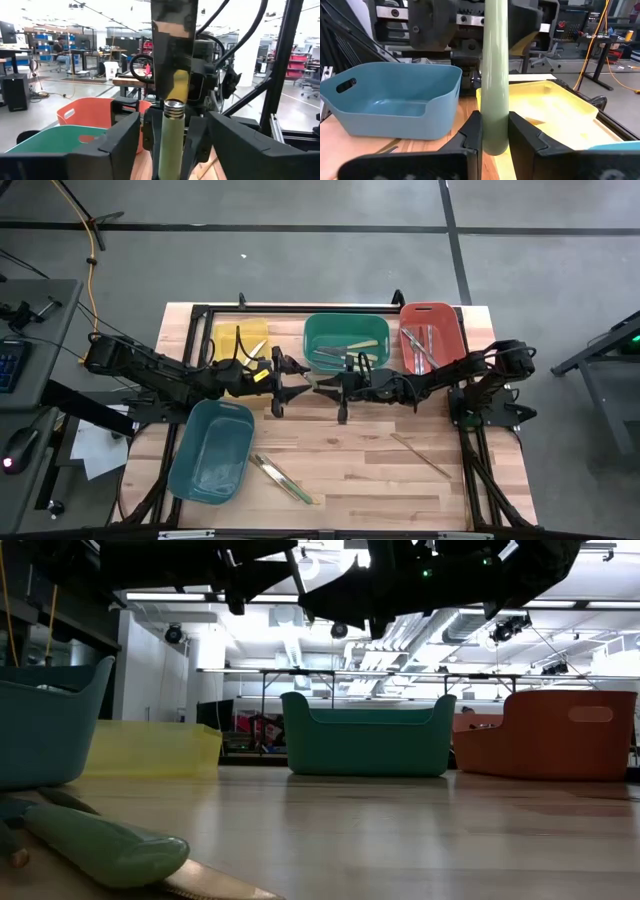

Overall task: Sort silverware by color (type)
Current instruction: Put the green knife into the yellow bin

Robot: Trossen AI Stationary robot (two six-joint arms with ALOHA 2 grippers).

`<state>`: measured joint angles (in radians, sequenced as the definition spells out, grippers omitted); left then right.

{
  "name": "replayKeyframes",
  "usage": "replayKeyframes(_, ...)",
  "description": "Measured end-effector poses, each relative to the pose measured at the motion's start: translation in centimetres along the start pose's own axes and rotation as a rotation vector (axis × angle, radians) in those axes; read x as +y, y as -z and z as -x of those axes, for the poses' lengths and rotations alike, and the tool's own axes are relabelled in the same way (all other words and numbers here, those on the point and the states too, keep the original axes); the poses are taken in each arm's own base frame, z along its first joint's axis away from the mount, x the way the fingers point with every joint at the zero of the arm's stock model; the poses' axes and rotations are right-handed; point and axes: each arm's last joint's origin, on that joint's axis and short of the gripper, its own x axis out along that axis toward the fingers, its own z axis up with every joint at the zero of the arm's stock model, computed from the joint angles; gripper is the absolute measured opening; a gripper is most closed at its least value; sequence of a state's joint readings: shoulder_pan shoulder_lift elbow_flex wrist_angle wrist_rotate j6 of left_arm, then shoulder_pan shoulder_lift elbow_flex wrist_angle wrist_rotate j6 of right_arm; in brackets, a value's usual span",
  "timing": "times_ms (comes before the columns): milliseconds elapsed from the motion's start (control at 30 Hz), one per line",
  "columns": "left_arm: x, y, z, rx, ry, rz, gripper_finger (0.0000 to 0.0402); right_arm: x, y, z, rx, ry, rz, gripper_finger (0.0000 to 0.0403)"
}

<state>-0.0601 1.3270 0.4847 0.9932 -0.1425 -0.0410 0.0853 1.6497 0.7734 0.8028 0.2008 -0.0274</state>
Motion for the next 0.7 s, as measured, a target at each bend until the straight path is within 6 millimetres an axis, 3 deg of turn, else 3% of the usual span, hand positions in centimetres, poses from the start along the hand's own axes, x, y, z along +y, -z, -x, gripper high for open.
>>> replayKeyframes(133, 0.06, 0.02, 0.00, 0.002, -0.003, -0.001, 0.0152, 0.05, -0.02, 0.00, -0.003, -0.015, 0.006, 0.0051)
replayKeyframes(300, 0.38, 0.07, -0.04, 0.009, -0.012, -0.002, 0.0031, 0.01, 0.02, 0.00, 0.001, -0.008, -0.004, 0.0057)
replayKeyframes(700, 0.93, -0.58, 0.80, 0.078, -0.083, -0.025, 0.0030, -0.16, 0.10, 0.31, 0.046, 0.034, 0.033, 0.0116)
